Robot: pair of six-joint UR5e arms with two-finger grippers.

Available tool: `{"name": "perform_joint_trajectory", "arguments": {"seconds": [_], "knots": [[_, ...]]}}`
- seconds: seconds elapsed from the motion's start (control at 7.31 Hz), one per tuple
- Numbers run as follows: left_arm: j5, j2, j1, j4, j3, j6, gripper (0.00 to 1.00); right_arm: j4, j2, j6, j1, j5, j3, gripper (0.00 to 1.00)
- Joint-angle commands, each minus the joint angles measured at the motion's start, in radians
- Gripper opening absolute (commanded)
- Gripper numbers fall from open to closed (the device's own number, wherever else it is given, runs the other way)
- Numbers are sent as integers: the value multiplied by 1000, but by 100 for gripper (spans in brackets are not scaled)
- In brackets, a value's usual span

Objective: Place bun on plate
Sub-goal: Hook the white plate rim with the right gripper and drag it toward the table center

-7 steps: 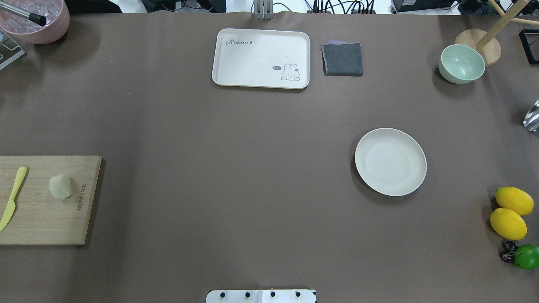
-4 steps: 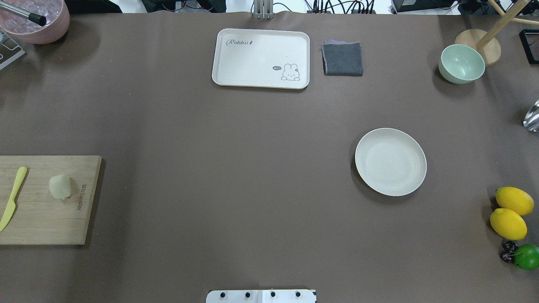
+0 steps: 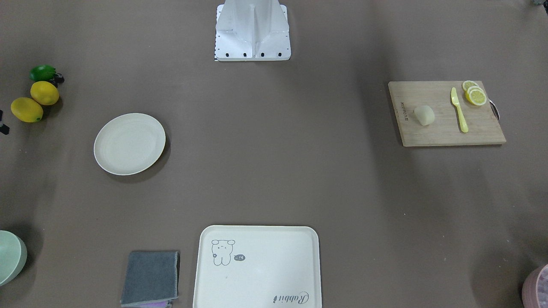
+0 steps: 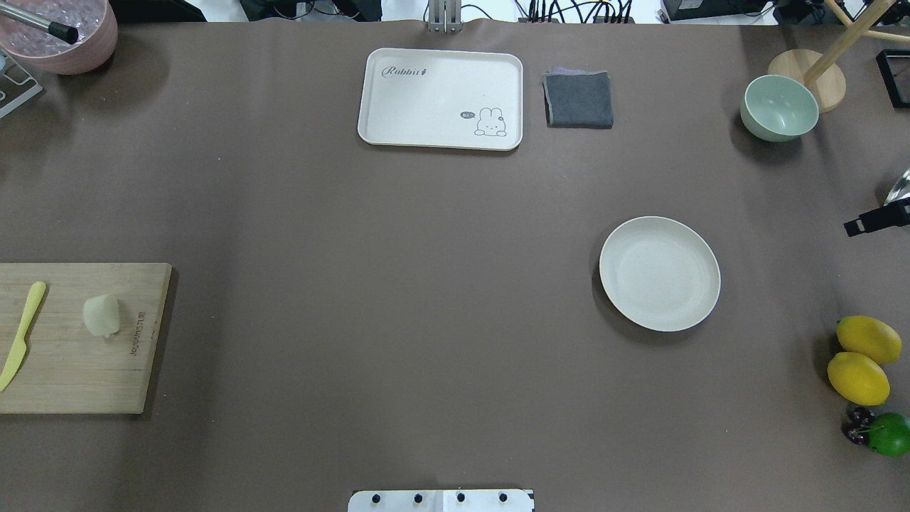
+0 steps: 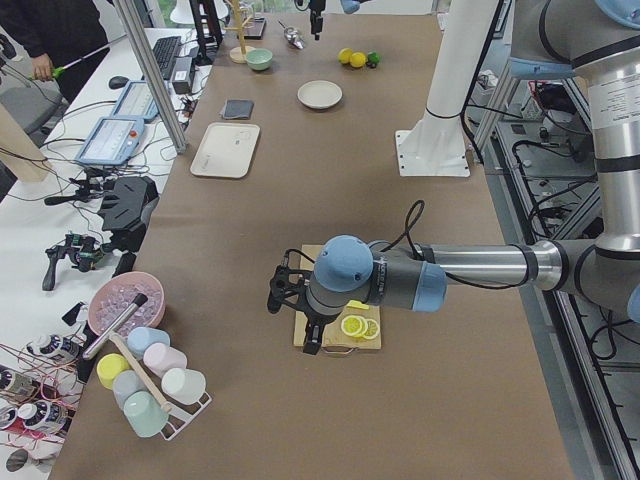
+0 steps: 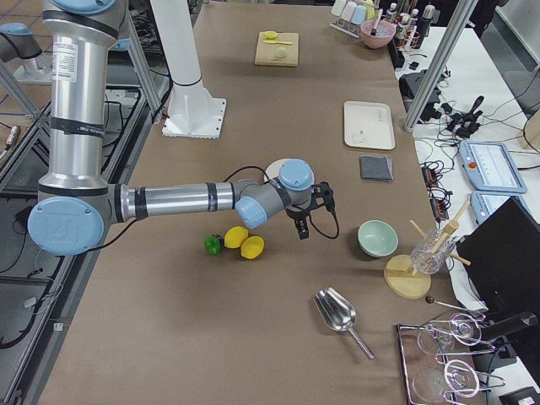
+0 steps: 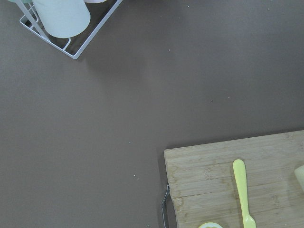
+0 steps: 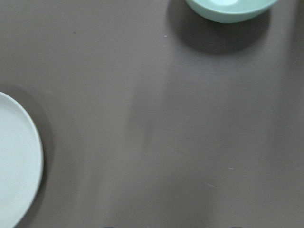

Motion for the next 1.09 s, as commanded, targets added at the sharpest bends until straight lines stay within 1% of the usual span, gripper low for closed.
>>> {"name": "perform_joint_trajectory", "arguments": {"seconds": [0.0, 0.14, 0.27, 0.41, 0.55, 0.68, 0.82, 0.96], "knots": [[0, -4, 2, -6, 1, -44, 98, 29, 106, 275, -239, -147, -3, 85], [0, -8, 4, -5, 3, -46, 98, 27, 136, 352, -305, -176, -5, 80], [-2, -13, 4, -6, -3, -64, 98, 27, 141, 346, -341, -222, -20, 71], [-20, -30, 4, -6, 3, -95, 98, 27, 129, 333, -343, -224, -26, 66], [-22, -31, 5, -6, 0, -98, 98, 24, 123, 311, -341, -226, -32, 63], [-22, -36, 7, -5, 0, -101, 98, 27, 132, 264, -343, -223, -78, 46], [-22, -40, 8, -6, -2, -124, 98, 27, 138, 262, -344, -220, -81, 2], [-22, -44, 8, -6, -2, -129, 98, 27, 141, 263, -343, -209, -77, 0]]}}
